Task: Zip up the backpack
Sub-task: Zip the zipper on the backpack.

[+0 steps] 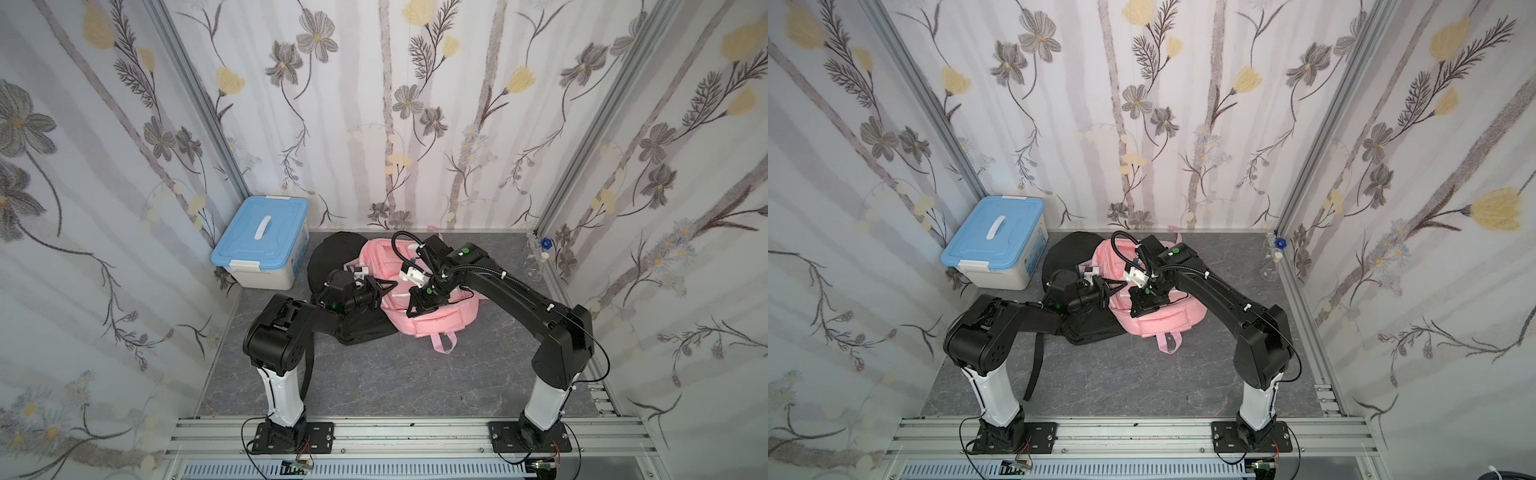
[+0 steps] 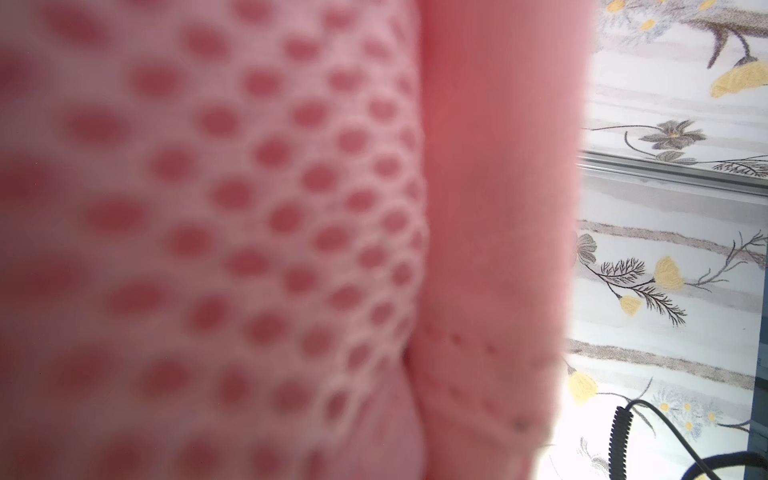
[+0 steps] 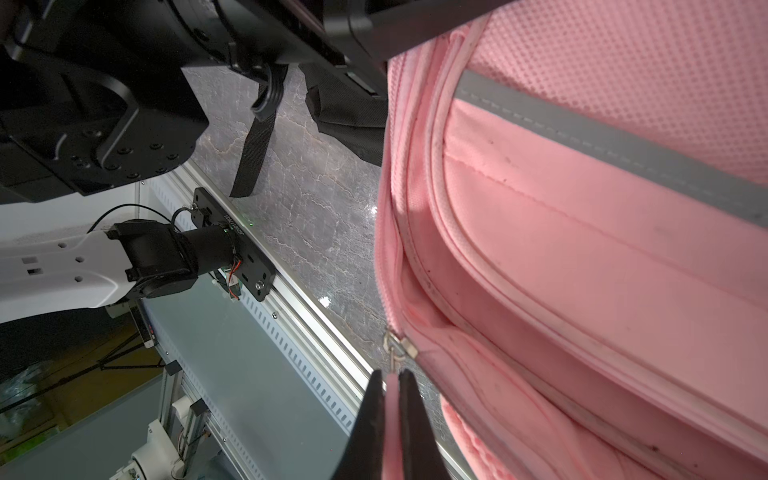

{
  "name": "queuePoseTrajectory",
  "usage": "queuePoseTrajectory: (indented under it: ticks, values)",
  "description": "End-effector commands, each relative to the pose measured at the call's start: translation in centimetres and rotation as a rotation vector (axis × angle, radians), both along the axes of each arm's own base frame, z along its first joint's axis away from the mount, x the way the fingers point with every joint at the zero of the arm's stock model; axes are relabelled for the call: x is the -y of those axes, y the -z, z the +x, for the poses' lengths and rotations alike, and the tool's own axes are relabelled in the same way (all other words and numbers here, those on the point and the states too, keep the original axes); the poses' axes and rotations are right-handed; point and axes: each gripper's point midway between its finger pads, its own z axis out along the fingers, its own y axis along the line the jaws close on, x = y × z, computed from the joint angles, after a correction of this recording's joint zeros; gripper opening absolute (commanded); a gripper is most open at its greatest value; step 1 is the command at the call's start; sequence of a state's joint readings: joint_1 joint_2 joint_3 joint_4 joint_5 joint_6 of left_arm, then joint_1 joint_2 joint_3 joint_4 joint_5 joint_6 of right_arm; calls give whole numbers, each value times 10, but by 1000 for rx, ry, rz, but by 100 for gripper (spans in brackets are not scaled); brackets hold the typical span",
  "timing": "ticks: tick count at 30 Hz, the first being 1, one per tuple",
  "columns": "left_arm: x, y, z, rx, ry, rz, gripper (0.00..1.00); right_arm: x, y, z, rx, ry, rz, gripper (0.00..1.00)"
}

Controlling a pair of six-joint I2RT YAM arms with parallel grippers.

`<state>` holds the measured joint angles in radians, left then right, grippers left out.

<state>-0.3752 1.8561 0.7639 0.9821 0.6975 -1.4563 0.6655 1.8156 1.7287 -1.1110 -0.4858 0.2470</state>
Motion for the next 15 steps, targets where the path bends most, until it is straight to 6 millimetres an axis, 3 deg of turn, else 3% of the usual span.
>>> queuePoseTrajectory:
  ticks: [1, 6, 15]
  values:
    - [-4, -9, 1, 52, -18, 27, 0, -5, -9, 0, -13, 22, 14, 0]
    - [-7, -11, -3, 69, -27, 75, 0, -17, -15, 6, 7, 32, -3, 0]
    - [-9, -13, -5, 74, -32, 114, 0, -60, -13, 0, -8, -34, -2, 0]
